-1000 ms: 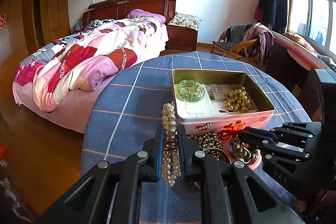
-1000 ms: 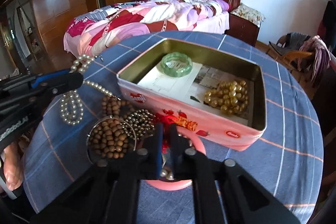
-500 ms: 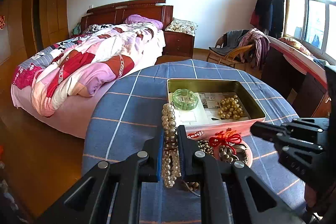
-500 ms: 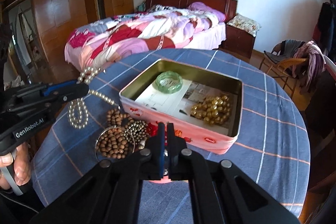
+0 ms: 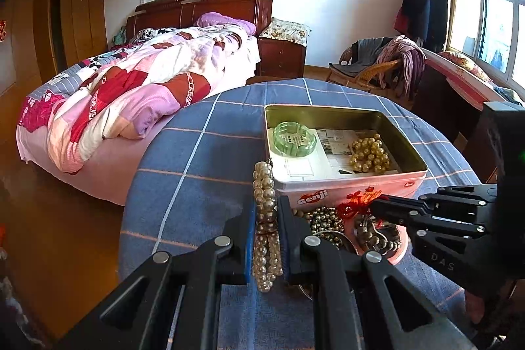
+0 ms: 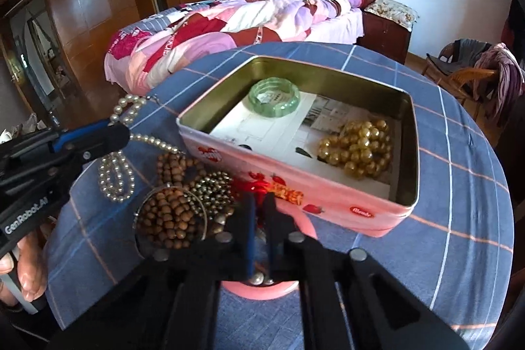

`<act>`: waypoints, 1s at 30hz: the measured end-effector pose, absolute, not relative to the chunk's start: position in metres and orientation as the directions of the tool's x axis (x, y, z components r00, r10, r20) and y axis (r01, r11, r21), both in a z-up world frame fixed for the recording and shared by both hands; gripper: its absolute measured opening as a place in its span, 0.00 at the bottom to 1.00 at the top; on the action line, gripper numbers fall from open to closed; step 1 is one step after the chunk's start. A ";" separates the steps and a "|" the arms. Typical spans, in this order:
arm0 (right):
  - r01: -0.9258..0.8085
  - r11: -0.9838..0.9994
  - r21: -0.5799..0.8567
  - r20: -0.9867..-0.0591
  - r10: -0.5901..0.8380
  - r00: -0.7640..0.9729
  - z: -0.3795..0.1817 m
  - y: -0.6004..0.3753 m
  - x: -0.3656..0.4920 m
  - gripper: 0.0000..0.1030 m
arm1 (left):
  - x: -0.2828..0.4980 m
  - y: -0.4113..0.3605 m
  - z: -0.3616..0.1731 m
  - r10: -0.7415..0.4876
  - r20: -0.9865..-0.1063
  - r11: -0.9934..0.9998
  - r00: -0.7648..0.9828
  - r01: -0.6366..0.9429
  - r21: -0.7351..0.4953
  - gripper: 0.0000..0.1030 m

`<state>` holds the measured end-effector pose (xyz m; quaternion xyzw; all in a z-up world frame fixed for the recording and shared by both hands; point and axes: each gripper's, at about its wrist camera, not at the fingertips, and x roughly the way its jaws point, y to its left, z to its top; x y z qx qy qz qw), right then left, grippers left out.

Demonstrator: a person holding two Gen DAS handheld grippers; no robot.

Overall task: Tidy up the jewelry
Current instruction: 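Grasp the red ribbon with the right tool while the left tool holds the pearls, then lower the pearls into the tin with the left tool while the right tool drops the red ribbon in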

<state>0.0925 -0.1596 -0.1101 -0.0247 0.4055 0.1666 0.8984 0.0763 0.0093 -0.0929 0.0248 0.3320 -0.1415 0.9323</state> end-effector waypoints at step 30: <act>-0.308 0.951 -0.012 -0.561 0.249 0.790 -0.023 -0.170 0.096 0.03 | 0.104 -0.020 -0.031 -0.299 -0.527 0.928 0.796 0.370 0.031 0.12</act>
